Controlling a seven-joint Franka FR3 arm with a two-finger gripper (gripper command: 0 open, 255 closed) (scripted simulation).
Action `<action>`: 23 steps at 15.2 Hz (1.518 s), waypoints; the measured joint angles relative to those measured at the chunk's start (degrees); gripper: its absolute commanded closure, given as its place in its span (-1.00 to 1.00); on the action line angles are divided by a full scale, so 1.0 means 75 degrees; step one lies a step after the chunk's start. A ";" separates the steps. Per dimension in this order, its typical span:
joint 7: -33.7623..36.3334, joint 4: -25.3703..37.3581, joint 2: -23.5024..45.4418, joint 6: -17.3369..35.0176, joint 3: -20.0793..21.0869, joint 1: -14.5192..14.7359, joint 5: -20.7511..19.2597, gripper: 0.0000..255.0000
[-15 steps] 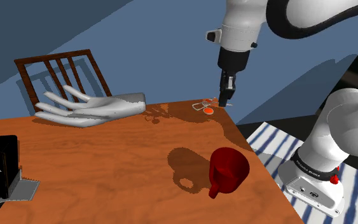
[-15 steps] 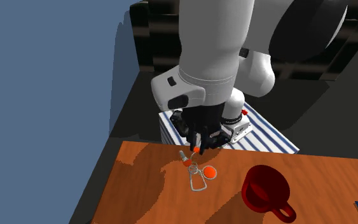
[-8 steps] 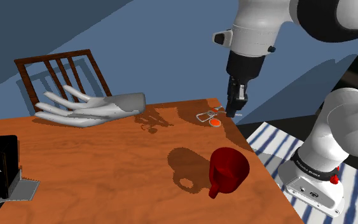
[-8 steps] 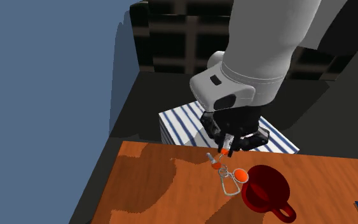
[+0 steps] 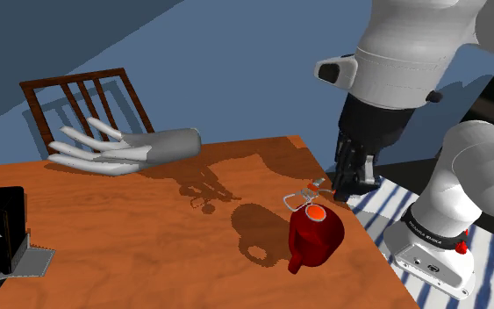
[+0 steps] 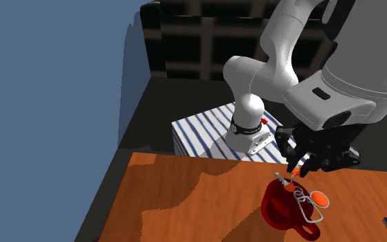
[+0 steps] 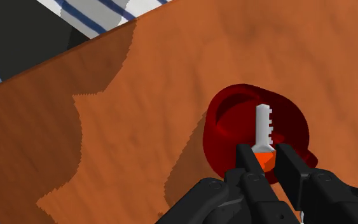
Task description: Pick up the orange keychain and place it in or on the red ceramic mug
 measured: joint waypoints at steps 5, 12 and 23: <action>0.0401 -0.0029 0.0022 0.0138 0.0410 0.0161 0.0265 1.00; 0.0391 -0.0623 0.0119 0.0838 0.0687 0.0222 0.0475 1.00; 0.0359 -0.1001 0.0206 0.1406 0.0871 0.0265 0.0622 1.00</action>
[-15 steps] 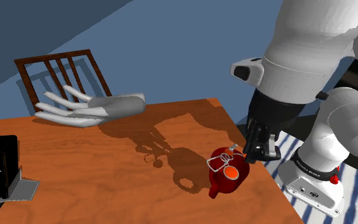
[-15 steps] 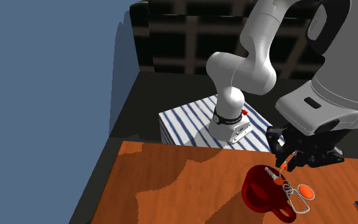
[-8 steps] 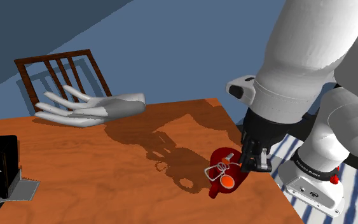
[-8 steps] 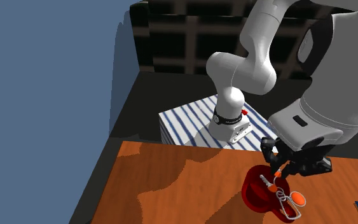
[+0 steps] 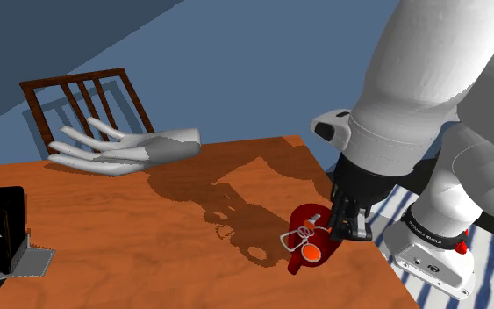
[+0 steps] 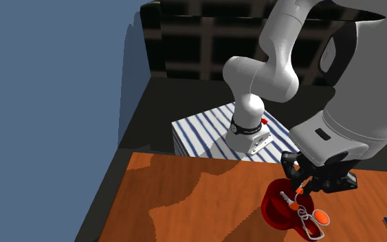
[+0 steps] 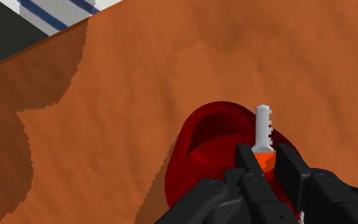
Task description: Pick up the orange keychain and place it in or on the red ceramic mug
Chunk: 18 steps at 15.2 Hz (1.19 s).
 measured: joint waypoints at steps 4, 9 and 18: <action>-0.0005 -0.0085 0.0056 0.0062 0.0035 -0.0006 0.0018 -1.00; 0.0012 0.0178 -0.0016 -0.0288 -0.0095 -0.0032 -0.0085 -1.00; 0.0049 0.0705 -0.0168 -0.0980 -0.0353 -0.0059 -0.0267 -1.00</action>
